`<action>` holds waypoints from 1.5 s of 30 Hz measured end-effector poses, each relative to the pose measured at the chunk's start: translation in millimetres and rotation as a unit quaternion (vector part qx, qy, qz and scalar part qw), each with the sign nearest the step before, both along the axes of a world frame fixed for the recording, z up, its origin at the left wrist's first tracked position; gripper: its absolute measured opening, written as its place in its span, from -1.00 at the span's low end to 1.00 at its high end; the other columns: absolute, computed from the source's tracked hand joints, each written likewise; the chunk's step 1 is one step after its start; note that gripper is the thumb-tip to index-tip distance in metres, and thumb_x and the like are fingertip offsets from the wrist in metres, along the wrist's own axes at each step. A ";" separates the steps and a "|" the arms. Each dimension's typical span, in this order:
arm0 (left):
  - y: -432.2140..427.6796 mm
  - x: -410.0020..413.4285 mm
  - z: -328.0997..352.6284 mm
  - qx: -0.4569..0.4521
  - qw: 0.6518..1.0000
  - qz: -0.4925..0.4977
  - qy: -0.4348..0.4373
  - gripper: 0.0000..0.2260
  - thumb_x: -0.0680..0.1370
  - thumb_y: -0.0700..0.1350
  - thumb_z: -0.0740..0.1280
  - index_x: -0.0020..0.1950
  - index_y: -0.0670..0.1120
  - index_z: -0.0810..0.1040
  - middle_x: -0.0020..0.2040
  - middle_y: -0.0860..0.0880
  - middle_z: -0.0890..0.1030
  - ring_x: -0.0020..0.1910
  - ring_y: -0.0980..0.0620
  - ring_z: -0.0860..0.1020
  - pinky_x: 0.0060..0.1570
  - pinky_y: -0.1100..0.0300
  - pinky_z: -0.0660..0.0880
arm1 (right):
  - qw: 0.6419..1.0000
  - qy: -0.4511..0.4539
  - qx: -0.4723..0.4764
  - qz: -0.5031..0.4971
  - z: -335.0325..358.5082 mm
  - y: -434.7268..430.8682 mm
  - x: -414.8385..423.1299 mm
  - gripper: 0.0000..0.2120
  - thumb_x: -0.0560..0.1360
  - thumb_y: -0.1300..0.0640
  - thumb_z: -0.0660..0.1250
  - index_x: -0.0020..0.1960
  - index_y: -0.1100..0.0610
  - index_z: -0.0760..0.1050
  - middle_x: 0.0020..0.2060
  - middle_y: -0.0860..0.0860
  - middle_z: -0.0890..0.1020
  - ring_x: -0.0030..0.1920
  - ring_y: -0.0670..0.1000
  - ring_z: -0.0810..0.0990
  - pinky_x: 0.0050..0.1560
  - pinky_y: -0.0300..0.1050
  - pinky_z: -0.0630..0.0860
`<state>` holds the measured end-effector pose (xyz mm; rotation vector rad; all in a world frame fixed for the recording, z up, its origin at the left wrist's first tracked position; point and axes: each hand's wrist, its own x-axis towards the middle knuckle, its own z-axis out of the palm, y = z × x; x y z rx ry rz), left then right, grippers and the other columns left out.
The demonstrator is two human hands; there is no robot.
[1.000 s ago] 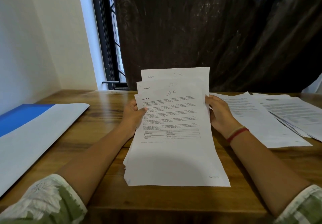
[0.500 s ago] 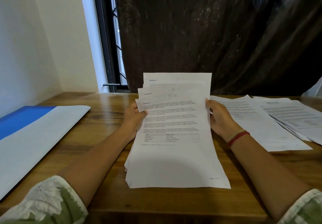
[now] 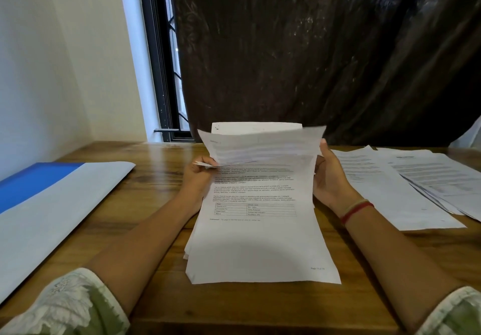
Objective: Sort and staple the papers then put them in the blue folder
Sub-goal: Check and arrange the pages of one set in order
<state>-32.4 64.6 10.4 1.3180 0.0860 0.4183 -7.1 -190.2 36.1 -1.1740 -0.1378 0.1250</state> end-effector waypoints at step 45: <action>-4.3 -9.1 -0.7 0.004 0.998 -0.066 -0.021 -0.76 0.55 -0.34 0.29 0.22 -0.31 0.52 0.07 -0.17 0.65 -0.11 -0.04 0.68 -0.21 0.17 0.61 | 0.982 -0.063 0.003 -0.178 5.9 1.3 -5.7 -0.92 0.55 0.17 0.35 -0.07 0.00 0.52 -0.21 -0.06 0.68 -0.31 -0.01 0.64 -0.32 -0.22 0.58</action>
